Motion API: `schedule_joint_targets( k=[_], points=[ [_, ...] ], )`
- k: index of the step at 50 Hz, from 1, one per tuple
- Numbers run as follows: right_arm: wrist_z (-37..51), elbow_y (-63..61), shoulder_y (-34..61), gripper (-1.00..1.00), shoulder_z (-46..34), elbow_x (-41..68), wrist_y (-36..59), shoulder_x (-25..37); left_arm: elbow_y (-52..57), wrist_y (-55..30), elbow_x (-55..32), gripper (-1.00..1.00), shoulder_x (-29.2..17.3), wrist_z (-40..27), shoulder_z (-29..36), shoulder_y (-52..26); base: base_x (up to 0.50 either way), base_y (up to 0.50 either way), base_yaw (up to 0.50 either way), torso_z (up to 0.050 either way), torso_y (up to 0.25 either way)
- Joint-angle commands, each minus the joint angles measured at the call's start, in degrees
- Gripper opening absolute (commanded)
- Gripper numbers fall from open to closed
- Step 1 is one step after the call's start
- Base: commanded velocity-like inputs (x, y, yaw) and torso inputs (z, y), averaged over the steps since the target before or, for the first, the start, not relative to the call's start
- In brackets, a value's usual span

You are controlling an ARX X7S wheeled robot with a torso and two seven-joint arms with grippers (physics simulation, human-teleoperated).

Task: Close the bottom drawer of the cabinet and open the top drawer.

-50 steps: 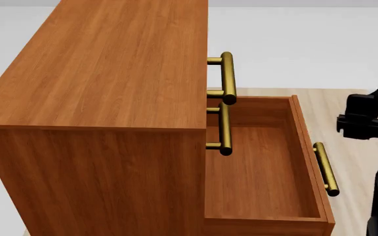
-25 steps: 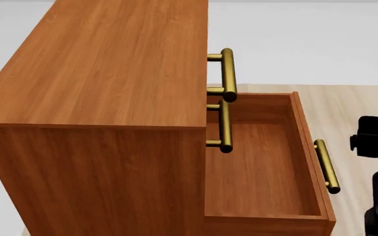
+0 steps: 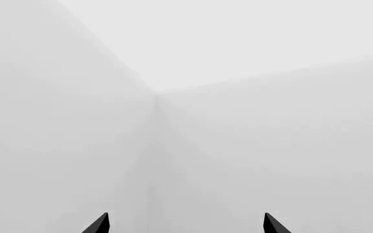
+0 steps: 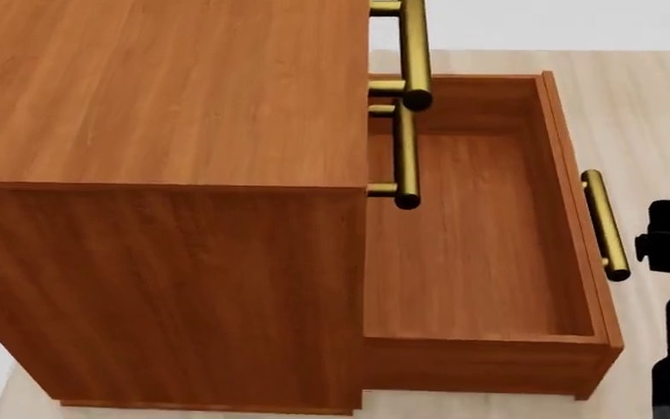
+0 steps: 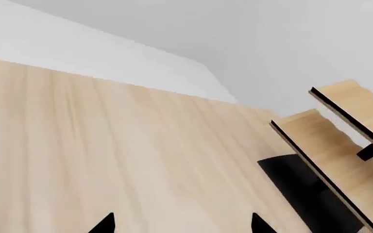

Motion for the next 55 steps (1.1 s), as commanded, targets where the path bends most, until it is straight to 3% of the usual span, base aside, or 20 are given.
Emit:
schedule_joint_targets(
  k=[1,12,24,42,55],
  points=[
    [0.17,7.09,3.56,1.0,-1.88,-1.57,-3.51,0.05,0.01,-0.35,-0.06,1.0,0.03,0.0,1.06,-0.96,0.0,0.0,0.0,0.0,-0.227],
    [-0.23,20.51,9.67,1.0,-4.82,-3.82,-9.54,-0.06,0.01,0.89,1.18,1.0,0.2,0.01,1.14,-0.64,0.0,0.0,0.0,0.0,-0.152],
    [0.79,52.2,22.86,1.0,-10.63,-8.13,-25.82,-3.41,0.01,0.22,0.55,1.0,0.22,0.0,1.85,-1.73,0.0,0.0,0.0,0.0,0.0],
    [1.51,52.53,22.22,1.0,-15.17,-4.17,-20.54,-4.74,0.01,0.17,0.28,1.0,0.03,0.0,3.18,-3.12,0.0,0.0,0.0,0.0,0.0],
    [-8.01,52.49,23.33,1.0,-16.9,-1.5,-24.91,-7.71,0.01,0.39,0.66,1.0,0.08,0.0,3.55,-3.3,0.0,0.0,0.0,0.0,-0.001]
  ],
)
